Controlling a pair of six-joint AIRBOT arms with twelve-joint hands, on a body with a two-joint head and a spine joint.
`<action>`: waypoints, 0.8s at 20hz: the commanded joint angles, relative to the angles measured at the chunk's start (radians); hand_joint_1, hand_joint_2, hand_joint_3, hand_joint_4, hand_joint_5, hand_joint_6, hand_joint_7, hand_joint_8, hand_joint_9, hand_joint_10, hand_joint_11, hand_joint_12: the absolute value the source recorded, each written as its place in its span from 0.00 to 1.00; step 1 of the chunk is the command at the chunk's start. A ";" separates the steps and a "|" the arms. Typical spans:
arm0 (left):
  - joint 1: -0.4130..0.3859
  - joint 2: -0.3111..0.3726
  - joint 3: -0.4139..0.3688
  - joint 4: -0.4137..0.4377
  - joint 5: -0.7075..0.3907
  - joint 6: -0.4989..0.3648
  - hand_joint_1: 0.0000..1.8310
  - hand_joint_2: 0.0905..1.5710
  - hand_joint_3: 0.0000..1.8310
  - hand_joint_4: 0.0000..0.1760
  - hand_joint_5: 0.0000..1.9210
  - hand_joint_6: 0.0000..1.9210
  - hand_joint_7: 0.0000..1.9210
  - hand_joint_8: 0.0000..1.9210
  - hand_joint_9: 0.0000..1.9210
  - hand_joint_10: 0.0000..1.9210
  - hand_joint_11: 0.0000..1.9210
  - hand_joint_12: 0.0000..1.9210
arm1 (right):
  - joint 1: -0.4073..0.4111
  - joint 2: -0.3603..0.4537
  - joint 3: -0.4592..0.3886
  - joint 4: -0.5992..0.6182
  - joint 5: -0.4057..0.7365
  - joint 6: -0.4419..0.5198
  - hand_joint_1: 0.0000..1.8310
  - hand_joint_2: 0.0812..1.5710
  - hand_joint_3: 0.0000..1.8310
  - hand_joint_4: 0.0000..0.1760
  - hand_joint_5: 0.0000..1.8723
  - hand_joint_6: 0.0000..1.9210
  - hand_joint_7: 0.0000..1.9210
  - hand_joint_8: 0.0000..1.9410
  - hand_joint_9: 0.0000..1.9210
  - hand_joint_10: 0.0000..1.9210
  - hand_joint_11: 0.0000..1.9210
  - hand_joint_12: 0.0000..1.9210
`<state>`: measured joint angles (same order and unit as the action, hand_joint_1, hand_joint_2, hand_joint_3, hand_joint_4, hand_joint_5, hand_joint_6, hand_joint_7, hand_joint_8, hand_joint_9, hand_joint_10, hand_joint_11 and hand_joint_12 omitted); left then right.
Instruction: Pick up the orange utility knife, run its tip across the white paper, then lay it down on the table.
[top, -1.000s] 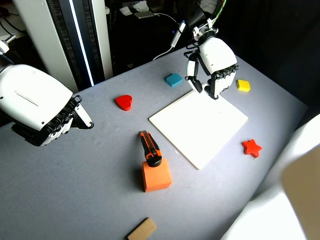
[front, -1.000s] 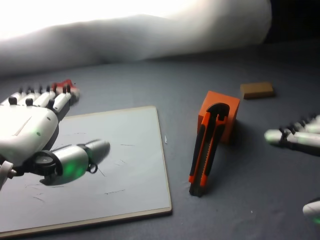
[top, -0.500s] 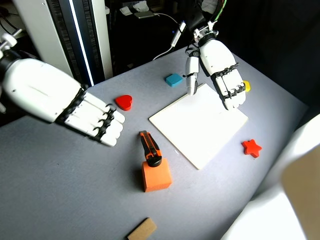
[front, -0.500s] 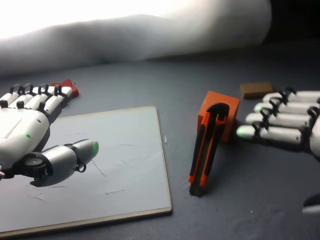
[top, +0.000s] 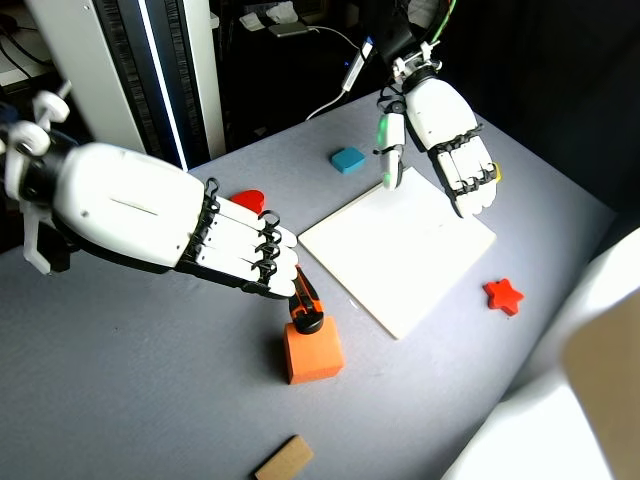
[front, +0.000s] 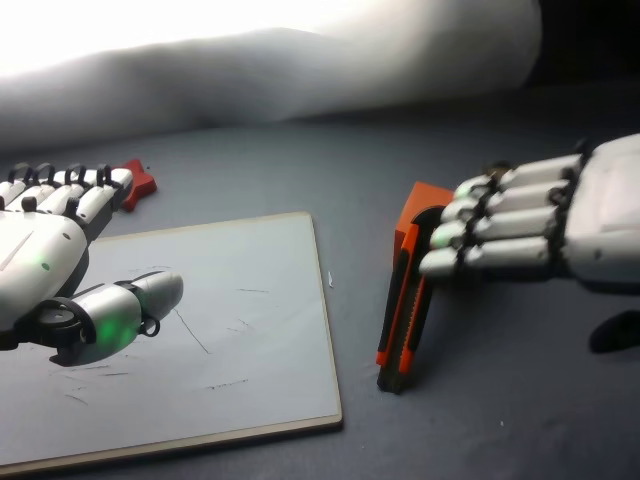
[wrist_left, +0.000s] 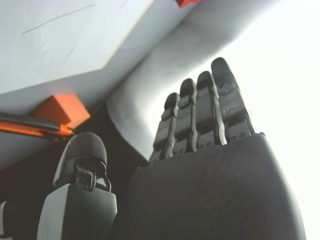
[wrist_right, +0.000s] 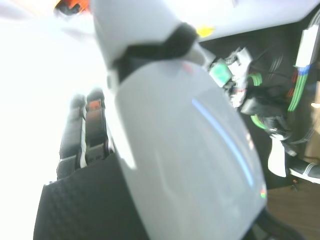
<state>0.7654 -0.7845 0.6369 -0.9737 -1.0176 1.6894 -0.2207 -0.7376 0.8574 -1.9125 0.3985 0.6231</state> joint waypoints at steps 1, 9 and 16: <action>-0.004 0.009 0.008 0.052 -0.091 -0.006 0.00 0.83 0.00 0.00 0.00 0.00 0.02 0.00 0.02 0.01 0.00 0.15 | 0.017 -0.016 0.018 -0.002 0.013 0.035 0.60 0.67 0.00 0.00 0.00 0.00 0.00 0.00 0.00 0.00 0.00 0.00; -0.016 0.003 0.011 0.042 -0.084 -0.007 0.00 0.83 0.00 0.00 0.00 0.00 0.02 0.00 0.03 0.00 0.00 0.17 | 0.065 -0.247 0.231 -0.198 0.084 0.158 0.58 0.68 0.00 0.00 0.00 0.00 0.00 0.00 0.00 0.00 0.00 0.00; -0.013 0.003 0.004 0.045 -0.081 -0.002 0.00 0.83 0.00 0.00 0.00 0.00 0.03 0.00 0.03 0.00 0.00 0.19 | 0.040 -0.372 0.328 -0.212 0.084 0.123 0.59 0.68 0.00 0.00 0.00 0.00 0.00 0.00 0.00 0.00 0.00 0.00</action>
<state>0.7593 -0.7856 0.6388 -0.9787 -1.0069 1.6844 -0.1871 -1.1217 1.1912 -2.1597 0.5079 0.7486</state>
